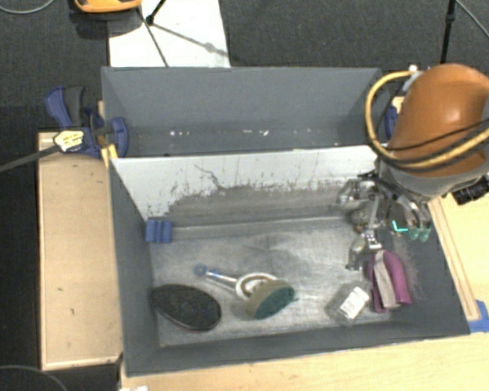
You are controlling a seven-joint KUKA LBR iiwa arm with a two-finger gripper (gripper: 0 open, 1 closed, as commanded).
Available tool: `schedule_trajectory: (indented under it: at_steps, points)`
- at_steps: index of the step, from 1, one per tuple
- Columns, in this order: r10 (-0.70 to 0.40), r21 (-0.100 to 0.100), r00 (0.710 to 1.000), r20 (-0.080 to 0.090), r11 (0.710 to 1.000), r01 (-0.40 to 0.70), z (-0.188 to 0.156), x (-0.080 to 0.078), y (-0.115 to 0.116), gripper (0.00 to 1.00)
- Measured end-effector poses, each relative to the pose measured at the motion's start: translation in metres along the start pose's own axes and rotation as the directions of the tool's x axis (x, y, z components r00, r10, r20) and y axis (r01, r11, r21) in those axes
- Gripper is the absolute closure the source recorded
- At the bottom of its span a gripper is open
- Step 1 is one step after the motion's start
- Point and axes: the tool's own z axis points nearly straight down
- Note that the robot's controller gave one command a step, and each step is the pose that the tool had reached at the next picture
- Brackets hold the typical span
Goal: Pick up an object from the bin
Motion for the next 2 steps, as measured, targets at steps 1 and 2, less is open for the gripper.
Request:
schedule_trajectory:
  at_steps: [1,2]
  points:
    - [-0.035,-0.003,0.999,-0.005,0.999,0.035,0.081,0.052,0.072,0.0]
    - [-0.203,0.003,0.979,0.022,0.979,0.203,0.153,0.054,0.086,0.0]
